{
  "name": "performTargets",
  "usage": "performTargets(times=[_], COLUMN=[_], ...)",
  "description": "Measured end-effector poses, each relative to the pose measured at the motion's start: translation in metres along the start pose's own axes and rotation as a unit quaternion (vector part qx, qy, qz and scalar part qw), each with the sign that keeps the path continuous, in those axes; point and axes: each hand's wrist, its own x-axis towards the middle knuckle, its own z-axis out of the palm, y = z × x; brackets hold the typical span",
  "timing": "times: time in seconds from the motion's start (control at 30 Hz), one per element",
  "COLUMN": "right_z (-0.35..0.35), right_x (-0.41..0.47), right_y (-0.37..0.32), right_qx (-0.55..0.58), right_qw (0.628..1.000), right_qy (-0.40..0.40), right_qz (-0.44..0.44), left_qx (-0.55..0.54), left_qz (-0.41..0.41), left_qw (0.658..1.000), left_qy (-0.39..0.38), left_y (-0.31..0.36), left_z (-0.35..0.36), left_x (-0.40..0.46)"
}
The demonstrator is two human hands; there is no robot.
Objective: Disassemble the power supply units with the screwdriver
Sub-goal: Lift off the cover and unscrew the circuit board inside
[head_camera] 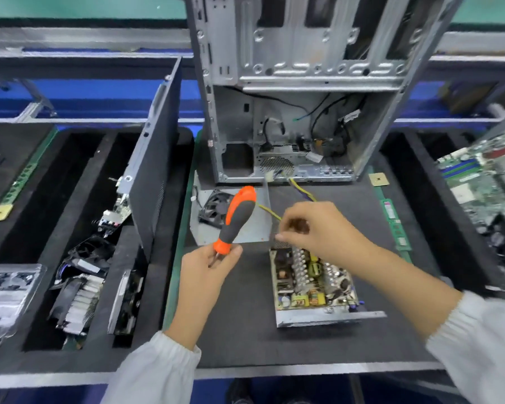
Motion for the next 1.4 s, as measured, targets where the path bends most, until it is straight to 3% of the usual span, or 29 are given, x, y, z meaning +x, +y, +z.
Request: performTargets(times=[0.07,0.13,0.27,0.33,0.5,0.67,0.73,0.93,1.17,1.33,1.4], right_z=[-0.013,-0.018,-0.003,0.009,0.014,0.014,0.016,0.021,0.023,0.015,0.005], right_x=[-0.03,-0.049,-0.059,-0.057,-0.056,-0.058,-0.058,-0.059,-0.06,-0.071,-0.076], right_y=[0.022,0.047,0.066,0.067,0.07,0.082,0.084,0.093,0.099,0.11,0.119], right_qx=[0.014,-0.029,-0.07,-0.096,-0.117,0.043,0.059,-0.022,-0.034,0.052,0.104], right_qw=[0.995,0.985,0.963,0.961,0.959,0.961,0.962,0.977,0.982,0.974,0.972], right_qy=[0.078,0.09,-0.047,-0.042,0.061,0.106,0.12,0.102,0.116,0.148,0.104], right_qz=[0.063,0.145,0.257,0.255,0.25,0.251,0.237,0.186,0.144,0.164,0.186], left_qx=[-0.004,0.006,0.018,0.041,0.055,0.1,0.122,0.212,0.257,0.257,0.249], left_qz=[-0.002,-0.002,-0.001,0.014,0.004,-0.024,-0.036,-0.032,-0.033,-0.02,-0.015], left_qw=[1.0,1.0,0.999,0.998,0.997,0.992,0.99,0.976,0.962,0.96,0.963], left_qy=[-0.007,-0.02,-0.03,-0.034,-0.053,-0.069,-0.059,-0.046,-0.089,-0.106,-0.104], left_y=[0.005,0.01,0.012,0.012,0.008,0.007,0.006,0.007,0.014,0.019,0.018], left_z=[0.017,0.036,0.068,0.077,0.092,0.103,0.106,0.117,0.114,0.112,0.106], left_x=[0.002,0.005,0.006,0.005,0.006,0.005,0.007,0.004,0.006,0.007,0.009])
